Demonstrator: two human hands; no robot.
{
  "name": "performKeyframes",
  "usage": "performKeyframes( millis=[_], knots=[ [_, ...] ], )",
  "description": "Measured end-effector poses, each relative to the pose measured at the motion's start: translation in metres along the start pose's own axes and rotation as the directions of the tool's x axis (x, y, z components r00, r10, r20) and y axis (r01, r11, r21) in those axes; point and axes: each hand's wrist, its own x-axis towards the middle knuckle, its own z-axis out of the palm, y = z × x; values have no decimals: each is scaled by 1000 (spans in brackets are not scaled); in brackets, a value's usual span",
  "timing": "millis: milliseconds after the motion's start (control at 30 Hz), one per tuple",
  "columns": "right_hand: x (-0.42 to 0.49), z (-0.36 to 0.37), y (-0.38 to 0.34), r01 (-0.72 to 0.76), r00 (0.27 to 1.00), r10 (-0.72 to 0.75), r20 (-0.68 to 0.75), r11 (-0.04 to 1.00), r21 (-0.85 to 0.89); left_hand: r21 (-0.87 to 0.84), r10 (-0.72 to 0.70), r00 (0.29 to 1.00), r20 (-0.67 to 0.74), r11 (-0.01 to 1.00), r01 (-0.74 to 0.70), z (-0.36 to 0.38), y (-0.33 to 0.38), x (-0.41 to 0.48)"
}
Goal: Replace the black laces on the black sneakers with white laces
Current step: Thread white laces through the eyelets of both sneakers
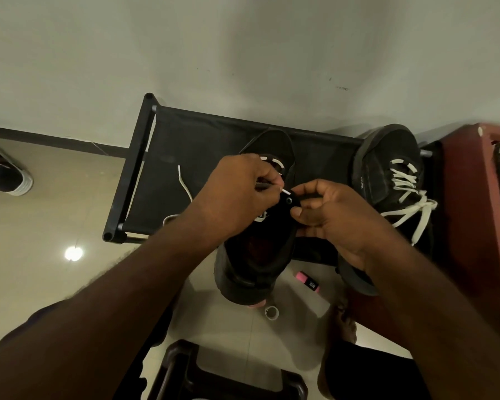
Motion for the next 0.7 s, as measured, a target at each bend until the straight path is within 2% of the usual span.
performKeyframes(
  millis=[300, 500, 700],
  knots=[
    [2, -2, 2, -13, 1000, 13, 8, 1000, 10, 173, -23, 1000, -3, 985, 23, 6, 11, -1],
    [1, -3, 0, -12, 1000, 12, 12, 1000, 10, 203, 0, 996, -90, 979, 19, 19, 6, -4],
    [2, -1, 1, -12, 1000, 12, 4, 1000, 0, 217, 1, 998, -69, 976, 14, 21, 5, -4]
  ],
)
